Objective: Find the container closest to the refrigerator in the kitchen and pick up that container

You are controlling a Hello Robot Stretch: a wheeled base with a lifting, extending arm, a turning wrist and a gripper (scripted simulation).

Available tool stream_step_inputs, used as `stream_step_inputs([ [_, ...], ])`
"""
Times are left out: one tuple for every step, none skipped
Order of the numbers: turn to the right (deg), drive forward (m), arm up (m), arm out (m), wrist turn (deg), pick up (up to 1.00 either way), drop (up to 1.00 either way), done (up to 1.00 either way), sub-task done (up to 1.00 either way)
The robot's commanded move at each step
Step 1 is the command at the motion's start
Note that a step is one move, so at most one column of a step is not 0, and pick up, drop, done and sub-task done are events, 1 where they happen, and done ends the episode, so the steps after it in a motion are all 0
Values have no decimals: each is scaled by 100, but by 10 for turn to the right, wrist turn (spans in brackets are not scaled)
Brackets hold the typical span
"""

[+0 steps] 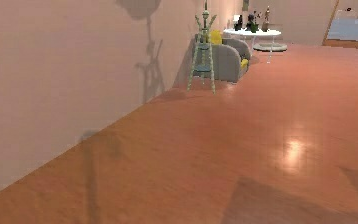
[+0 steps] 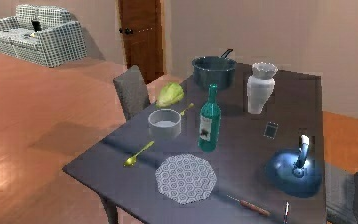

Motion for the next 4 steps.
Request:
stream_step_inputs([
  [0,0,50,0,0,0,0,0,0],
  [0,0,36,0,0,0,0,0,0],
  [0,0,0,50,0,0,0,0,0],
  [0,0,0,0,450,0,0,0,0],
])
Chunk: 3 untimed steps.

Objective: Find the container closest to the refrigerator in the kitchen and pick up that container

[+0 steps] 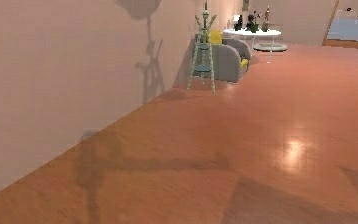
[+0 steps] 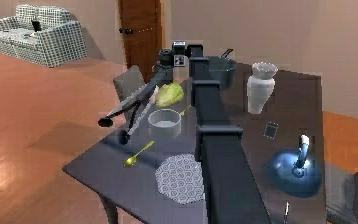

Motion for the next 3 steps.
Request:
stream_step_inputs([
  [0,0,0,0,450,0,0,0,0],
  [0,0,0,0,450,0,0,0,0],
  [0,0,0,0,300,0,0,0,0],
])
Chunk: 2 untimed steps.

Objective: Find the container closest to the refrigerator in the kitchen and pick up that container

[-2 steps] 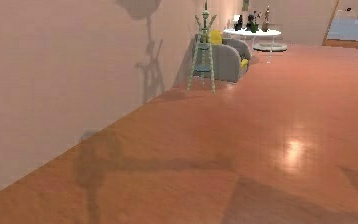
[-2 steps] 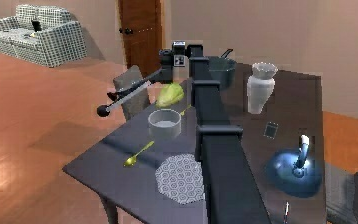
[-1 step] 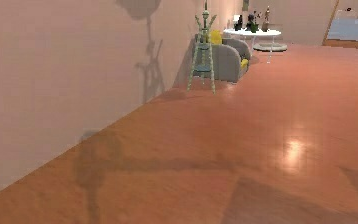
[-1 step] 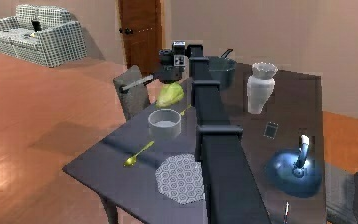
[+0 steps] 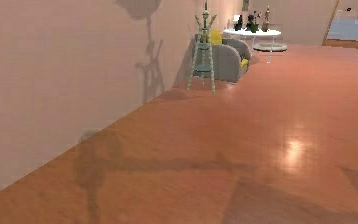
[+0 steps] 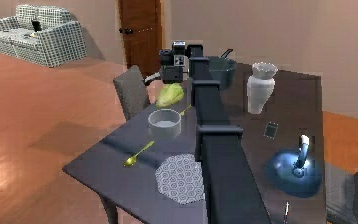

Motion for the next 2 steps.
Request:
stream_step_inputs([
  [0,0,-30,0,0,0,0,0,0],
  [0,0,0,0,0,100,0,0,0],
])
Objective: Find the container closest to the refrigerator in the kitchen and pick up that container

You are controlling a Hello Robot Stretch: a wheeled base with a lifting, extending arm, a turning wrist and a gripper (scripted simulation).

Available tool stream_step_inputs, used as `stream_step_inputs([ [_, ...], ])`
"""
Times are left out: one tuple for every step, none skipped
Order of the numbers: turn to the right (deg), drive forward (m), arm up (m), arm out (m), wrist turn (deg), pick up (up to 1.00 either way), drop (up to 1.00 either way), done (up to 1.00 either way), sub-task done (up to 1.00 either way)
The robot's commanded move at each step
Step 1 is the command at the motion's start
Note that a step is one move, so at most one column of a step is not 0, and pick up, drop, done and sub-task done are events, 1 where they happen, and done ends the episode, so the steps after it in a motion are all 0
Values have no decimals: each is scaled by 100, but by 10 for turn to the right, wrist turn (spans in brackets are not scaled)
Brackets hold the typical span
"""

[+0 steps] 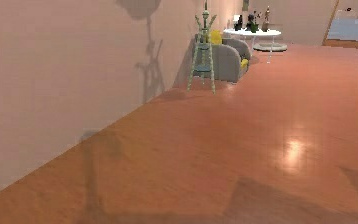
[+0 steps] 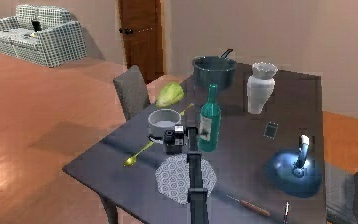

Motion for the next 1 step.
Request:
stream_step_inputs([
  [0,0,10,0,0,0,0,0,0],
])
